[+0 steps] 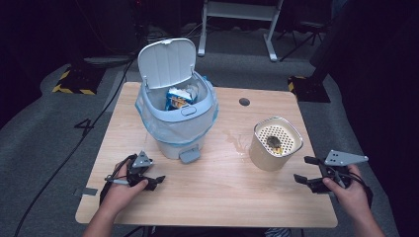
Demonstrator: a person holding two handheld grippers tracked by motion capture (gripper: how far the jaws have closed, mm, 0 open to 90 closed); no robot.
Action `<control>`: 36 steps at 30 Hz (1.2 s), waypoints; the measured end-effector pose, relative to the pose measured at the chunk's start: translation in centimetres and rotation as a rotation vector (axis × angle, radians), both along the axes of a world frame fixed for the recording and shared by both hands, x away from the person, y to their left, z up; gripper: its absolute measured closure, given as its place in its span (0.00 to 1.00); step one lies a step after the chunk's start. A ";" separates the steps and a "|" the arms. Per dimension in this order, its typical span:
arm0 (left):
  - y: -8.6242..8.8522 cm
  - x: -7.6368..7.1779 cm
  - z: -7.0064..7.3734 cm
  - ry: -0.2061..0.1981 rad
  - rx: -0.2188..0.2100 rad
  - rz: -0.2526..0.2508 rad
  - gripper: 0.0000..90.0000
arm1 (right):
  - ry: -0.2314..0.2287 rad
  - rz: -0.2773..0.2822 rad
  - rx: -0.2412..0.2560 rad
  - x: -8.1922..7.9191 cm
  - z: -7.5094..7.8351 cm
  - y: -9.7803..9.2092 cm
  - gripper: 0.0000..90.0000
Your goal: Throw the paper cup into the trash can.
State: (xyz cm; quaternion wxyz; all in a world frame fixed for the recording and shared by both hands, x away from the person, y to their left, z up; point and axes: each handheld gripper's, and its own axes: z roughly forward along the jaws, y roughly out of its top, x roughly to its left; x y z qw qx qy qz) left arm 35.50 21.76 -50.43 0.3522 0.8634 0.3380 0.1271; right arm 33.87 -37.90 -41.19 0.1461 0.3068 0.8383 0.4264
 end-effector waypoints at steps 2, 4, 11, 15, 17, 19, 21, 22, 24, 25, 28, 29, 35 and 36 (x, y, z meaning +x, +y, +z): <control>0.0 0.0 0.0 0.000 0.000 0.000 0.20 | 0.011 -0.018 0.015 0.0 -1.1 -0.1 0.18; 0.0 0.0 0.0 0.000 0.000 -0.001 0.20 | 0.016 -0.040 0.027 0.1 -2.0 -0.3 0.18; 0.0 0.0 0.0 0.001 -0.001 0.002 0.20 | 0.052 -0.095 0.036 0.2 -5.3 -0.3 0.18; 0.0 -0.1 0.0 0.002 -0.003 0.005 0.20 | 0.071 -0.144 0.024 0.2 -6.7 -0.3 0.19; 0.0 -0.1 0.0 0.002 -0.003 0.006 0.20 | 0.077 -0.155 0.001 0.2 -7.3 -0.3 0.19; 0.0 -0.2 0.0 0.003 -0.003 0.012 0.20 | 0.077 -0.172 -0.018 0.2 -7.8 -0.2 0.19; -0.1 -0.2 0.0 0.004 -0.004 0.018 0.20 | 0.070 -0.196 -0.042 0.1 -8.0 -0.1 0.19; -0.1 -0.2 0.0 0.004 -0.004 0.018 0.20 | 0.067 -0.203 -0.050 0.1 -8.1 0.0 0.19; -0.1 -0.3 0.0 0.004 -0.004 0.019 0.20 | 0.069 -0.208 -0.062 0.0 -8.4 0.2 0.19; -0.1 -0.3 0.0 0.004 -0.004 0.019 0.20 | 0.070 -0.206 -0.072 0.0 -8.5 0.2 0.19; -0.1 -0.3 0.0 0.004 -0.003 0.020 0.20 | 0.082 -0.196 -0.095 0.0 -8.9 0.5 0.18; -0.1 -0.3 0.0 -0.001 0.001 0.022 0.20 | 0.077 -0.194 -0.098 0.0 -9.1 0.6 0.16; -0.2 -0.4 0.0 0.004 -0.001 0.034 0.20 | 0.069 -0.204 -0.093 0.1 -9.3 0.8 0.14; -0.3 -0.5 0.0 0.003 -0.001 0.039 0.20 | 0.069 -0.206 -0.094 0.1 -9.3 0.8 0.14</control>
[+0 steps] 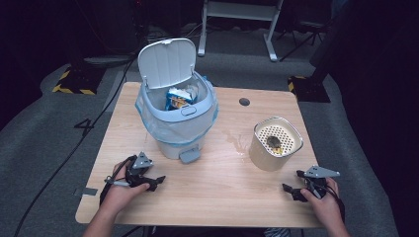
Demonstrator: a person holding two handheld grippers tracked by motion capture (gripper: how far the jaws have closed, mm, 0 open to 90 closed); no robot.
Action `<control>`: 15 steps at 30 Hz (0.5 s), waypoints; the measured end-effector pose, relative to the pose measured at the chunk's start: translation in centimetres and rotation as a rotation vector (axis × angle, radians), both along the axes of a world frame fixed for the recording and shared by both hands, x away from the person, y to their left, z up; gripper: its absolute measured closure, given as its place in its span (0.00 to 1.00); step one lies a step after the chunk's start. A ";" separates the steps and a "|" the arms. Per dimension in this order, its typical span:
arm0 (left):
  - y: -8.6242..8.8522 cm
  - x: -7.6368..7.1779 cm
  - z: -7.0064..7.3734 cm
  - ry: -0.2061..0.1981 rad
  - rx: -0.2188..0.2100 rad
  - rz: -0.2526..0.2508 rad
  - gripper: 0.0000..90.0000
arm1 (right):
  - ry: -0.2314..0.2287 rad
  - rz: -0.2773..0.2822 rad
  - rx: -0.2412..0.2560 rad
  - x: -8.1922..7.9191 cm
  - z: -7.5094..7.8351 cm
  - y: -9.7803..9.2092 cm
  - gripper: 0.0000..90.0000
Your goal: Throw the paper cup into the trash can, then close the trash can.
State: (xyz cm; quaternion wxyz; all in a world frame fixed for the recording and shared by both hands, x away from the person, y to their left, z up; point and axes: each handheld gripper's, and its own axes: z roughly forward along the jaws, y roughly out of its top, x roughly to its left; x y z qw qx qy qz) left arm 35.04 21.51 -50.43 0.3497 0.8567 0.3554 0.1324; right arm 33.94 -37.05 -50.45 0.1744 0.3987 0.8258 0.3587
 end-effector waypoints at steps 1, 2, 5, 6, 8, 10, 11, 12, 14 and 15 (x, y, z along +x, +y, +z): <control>0.0 0.0 0.0 -0.001 0.001 0.005 0.20 | 0.001 0.000 -0.001 0.0 0.0 0.0 0.14; -0.1 0.0 0.0 -0.001 0.001 0.007 0.20 | 0.003 -0.001 -0.001 0.0 0.0 0.1 0.13; -0.1 -0.2 0.0 0.000 -0.003 0.015 0.20 | 0.003 -0.002 -0.002 0.1 0.0 0.1 0.13; -0.1 -0.2 0.0 0.000 -0.003 0.016 0.21 | 0.003 -0.002 -0.002 0.1 0.0 0.1 0.13; 0.1 -0.3 0.1 0.001 -0.007 0.022 0.25 | 0.003 -0.002 -0.002 0.1 0.0 0.1 0.13; 0.3 -0.4 0.3 0.004 -0.016 0.041 0.32 | 0.003 -0.002 -0.002 0.1 0.0 0.1 0.13; 0.4 -0.4 0.5 -0.005 -0.033 0.052 0.33 | 0.003 -0.002 -0.002 0.1 0.0 0.1 0.13; 0.6 -0.5 0.7 -0.014 -0.050 0.060 0.33 | 0.003 -0.002 -0.002 0.1 0.0 0.1 0.13; 0.9 -0.6 1.3 -0.018 -0.064 0.068 0.35 | 0.003 -0.002 -0.002 0.1 0.0 0.1 0.13; 1.0 -0.7 1.6 -0.024 -0.070 0.075 0.35 | 0.003 -0.002 -0.002 0.1 0.0 0.1 0.13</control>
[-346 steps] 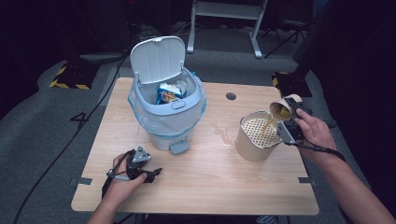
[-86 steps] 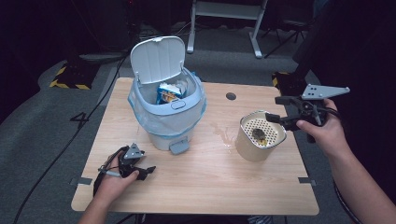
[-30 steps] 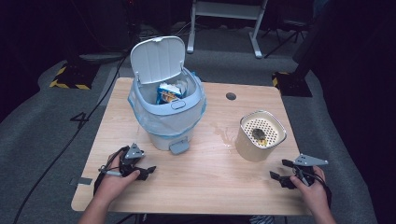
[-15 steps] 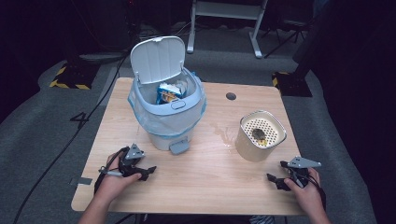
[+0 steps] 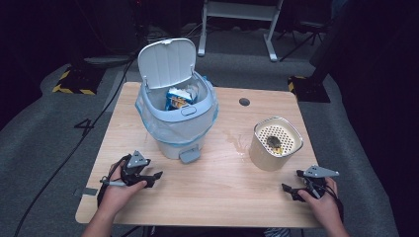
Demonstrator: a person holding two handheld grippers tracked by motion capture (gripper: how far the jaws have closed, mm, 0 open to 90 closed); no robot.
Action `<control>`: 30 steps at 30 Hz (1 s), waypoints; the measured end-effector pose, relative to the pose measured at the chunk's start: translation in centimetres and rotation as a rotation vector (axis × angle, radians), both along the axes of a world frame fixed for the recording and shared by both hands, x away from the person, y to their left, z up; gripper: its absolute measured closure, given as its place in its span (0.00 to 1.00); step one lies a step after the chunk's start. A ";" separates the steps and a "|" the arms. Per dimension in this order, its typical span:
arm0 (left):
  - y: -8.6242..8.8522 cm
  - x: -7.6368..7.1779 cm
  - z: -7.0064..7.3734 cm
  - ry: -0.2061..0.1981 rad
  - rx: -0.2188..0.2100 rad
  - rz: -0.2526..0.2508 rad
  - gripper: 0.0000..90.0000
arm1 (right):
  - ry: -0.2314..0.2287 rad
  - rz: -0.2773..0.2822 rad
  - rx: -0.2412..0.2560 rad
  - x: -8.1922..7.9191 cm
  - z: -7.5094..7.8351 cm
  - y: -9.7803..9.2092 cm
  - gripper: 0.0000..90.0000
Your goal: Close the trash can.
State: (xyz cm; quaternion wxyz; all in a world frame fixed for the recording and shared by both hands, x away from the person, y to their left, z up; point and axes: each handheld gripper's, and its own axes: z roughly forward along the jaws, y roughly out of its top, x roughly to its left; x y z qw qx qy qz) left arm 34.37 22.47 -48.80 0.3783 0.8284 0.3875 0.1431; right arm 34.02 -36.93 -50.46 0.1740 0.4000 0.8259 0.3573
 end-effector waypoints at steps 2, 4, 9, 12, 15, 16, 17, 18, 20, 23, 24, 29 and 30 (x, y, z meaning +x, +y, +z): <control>0.2 -0.1 0.7 -0.002 -0.014 -0.004 0.36 | 0.000 0.005 0.001 0.1 0.0 0.0 0.12; 0.4 -0.1 1.5 -0.003 -0.031 -0.023 0.37 | 0.001 0.009 -0.003 0.2 0.0 0.0 0.11; 1.0 -0.5 3.5 -0.020 -0.053 -0.063 0.41 | 0.002 0.016 -0.003 0.2 0.0 0.0 0.11; 1.6 -0.7 4.7 -0.039 -0.055 -0.061 0.42 | 0.002 0.021 -0.003 0.3 0.0 0.0 0.11; 2.1 -0.8 6.1 -0.056 -0.075 -0.066 0.44 | 0.001 0.029 -0.003 0.4 0.0 0.0 0.11; 2.2 -0.8 6.5 -0.065 -0.082 -0.067 0.45 | 0.001 0.031 -0.001 0.4 0.0 0.0 0.11; 2.4 -0.8 7.0 -0.072 -0.090 -0.071 0.45 | 0.002 0.031 -0.001 0.4 0.0 0.0 0.11; 2.5 -0.9 7.6 -0.081 -0.095 -0.077 0.47 | 0.002 0.031 -0.001 0.4 0.0 0.0 0.11; 2.8 -1.0 8.6 -0.092 -0.135 -0.086 0.49 | 0.001 0.031 -0.001 0.4 0.0 0.0 0.11; 3.3 -1.1 10.2 -0.108 -0.185 -0.093 0.56 | 0.002 0.031 -0.001 0.4 0.0 0.0 0.11; 3.4 -1.1 10.7 -0.116 -0.198 -0.094 0.57 | 0.001 0.031 -0.001 0.4 0.0 0.0 0.11; 3.8 -0.8 13.1 -0.141 -0.231 -0.095 0.62 | 0.001 0.031 -0.001 0.4 0.0 0.0 0.11; 3.8 -0.8 13.5 -0.146 -0.242 -0.097 0.63 | 0.002 0.031 -0.001 0.4 0.0 0.0 0.11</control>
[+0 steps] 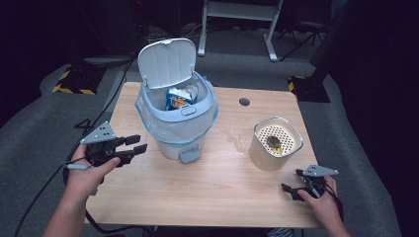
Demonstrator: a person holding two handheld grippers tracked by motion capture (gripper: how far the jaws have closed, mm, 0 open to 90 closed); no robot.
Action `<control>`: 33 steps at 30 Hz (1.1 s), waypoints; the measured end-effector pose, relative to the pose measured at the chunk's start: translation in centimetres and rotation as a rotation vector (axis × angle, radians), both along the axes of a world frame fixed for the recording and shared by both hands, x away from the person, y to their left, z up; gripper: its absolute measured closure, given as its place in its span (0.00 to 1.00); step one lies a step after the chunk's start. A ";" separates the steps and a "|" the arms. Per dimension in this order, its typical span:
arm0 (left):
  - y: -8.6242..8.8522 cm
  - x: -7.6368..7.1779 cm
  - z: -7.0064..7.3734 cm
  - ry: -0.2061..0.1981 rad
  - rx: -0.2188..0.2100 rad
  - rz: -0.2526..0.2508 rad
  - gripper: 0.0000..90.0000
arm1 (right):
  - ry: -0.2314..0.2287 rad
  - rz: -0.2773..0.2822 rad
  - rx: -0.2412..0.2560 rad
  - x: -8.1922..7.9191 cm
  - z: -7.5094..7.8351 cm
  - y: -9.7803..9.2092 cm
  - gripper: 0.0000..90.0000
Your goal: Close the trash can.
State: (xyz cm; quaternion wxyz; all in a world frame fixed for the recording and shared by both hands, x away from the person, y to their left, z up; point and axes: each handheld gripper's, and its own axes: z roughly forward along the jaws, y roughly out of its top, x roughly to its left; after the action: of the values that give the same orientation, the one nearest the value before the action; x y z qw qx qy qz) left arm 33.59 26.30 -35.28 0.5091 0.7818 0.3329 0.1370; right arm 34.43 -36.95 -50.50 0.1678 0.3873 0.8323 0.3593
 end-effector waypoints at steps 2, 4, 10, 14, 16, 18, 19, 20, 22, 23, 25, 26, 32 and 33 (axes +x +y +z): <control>0.1 0.2 0.8 -0.009 -0.021 -0.006 0.63 | 0.000 0.000 0.000 0.0 0.0 0.0 0.11; 0.2 0.5 1.6 -0.016 -0.044 -0.006 0.64 | 0.000 0.000 0.000 0.0 0.0 0.0 0.11; 0.5 1.4 3.4 -0.083 -0.055 0.037 0.64 | -0.001 0.000 0.000 0.0 0.0 0.0 0.11; 0.7 1.7 4.3 -0.111 -0.060 0.045 0.65 | -0.001 0.000 0.000 0.0 0.0 0.0 0.11; 0.8 1.9 4.8 -0.123 -0.051 0.046 0.65 | -0.001 0.000 0.000 0.0 0.0 0.0 0.11; 0.9 2.2 5.3 -0.133 -0.040 0.044 0.66 | -0.002 -0.001 -0.003 0.0 0.0 0.0 0.11; 1.0 2.3 5.5 -0.135 -0.043 0.045 0.66 | -0.002 -0.001 -0.004 0.0 0.0 0.0 0.11; 1.1 2.5 5.8 -0.133 -0.043 0.044 0.67 | -0.002 -0.001 -0.004 0.0 0.0 0.0 0.11; 1.2 2.8 6.4 -0.128 -0.055 0.049 0.69 | -0.002 -0.001 -0.004 0.0 0.0 0.0 0.11; 1.2 3.0 6.7 -0.126 -0.057 0.052 0.70 | -0.002 -0.001 -0.004 0.0 0.0 0.0 0.11; 1.4 3.3 7.4 -0.124 -0.068 0.056 0.71 | -0.002 -0.001 -0.004 0.0 0.0 0.0 0.11; 1.5 3.6 7.6 -0.125 -0.076 0.060 0.72 | -0.002 -0.001 -0.003 0.0 0.0 0.0 0.11; 2.1 4.9 9.2 -0.128 -0.070 0.090 0.80 | -0.001 0.000 0.000 0.0 0.0 0.0 0.11; 2.2 5.2 9.4 -0.132 -0.074 0.100 0.81 | -0.001 0.000 0.000 0.0 0.0 0.0 0.11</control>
State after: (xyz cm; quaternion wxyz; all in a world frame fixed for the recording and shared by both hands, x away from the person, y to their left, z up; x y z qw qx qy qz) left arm 38.81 28.52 -25.91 0.5511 0.7341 0.3421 0.2009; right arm 34.44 -36.93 -50.51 0.1684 0.3872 0.8322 0.3595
